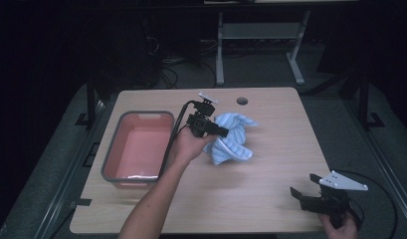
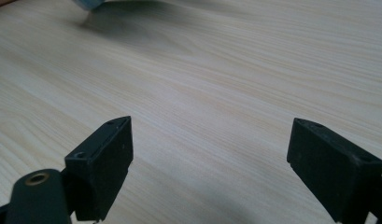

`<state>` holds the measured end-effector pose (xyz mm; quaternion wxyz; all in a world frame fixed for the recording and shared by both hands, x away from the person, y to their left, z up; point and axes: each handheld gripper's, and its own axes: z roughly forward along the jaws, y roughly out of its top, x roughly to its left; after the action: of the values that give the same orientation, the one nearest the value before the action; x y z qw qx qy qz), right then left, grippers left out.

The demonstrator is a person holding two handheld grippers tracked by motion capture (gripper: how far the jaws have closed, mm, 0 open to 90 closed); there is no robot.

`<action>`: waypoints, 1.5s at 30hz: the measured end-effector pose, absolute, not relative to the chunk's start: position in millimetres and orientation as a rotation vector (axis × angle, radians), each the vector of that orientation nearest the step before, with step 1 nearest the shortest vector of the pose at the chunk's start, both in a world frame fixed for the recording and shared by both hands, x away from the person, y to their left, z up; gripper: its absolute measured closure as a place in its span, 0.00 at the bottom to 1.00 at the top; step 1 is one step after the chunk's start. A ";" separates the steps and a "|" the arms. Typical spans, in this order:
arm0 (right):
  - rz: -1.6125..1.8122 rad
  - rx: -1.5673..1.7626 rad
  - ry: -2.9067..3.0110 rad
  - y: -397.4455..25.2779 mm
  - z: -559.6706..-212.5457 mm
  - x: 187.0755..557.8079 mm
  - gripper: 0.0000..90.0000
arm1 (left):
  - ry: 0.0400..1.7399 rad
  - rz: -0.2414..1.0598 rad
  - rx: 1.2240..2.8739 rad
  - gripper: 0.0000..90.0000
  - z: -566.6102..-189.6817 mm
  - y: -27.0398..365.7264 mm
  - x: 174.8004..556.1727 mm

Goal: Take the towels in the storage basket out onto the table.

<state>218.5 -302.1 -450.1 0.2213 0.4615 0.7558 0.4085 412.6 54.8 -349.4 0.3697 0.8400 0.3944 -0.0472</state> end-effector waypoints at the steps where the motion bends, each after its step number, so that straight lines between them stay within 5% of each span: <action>1: 1.130 1.273 2.090 -302.3 -450.2 218.4 0.15 | 1.012 -0.121 2.155 0.81 -349.4 54.8 412.6; 45: 1.132 1.286 2.073 -302.2 -451.5 218.6 0.15 | 1.040 -0.216 2.168 0.82 -412.9 22.9 404.7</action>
<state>218.6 -302.2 -451.5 0.2243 0.4661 0.7512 0.4101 404.7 22.9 -412.9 0.3557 0.8394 0.4024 -0.0835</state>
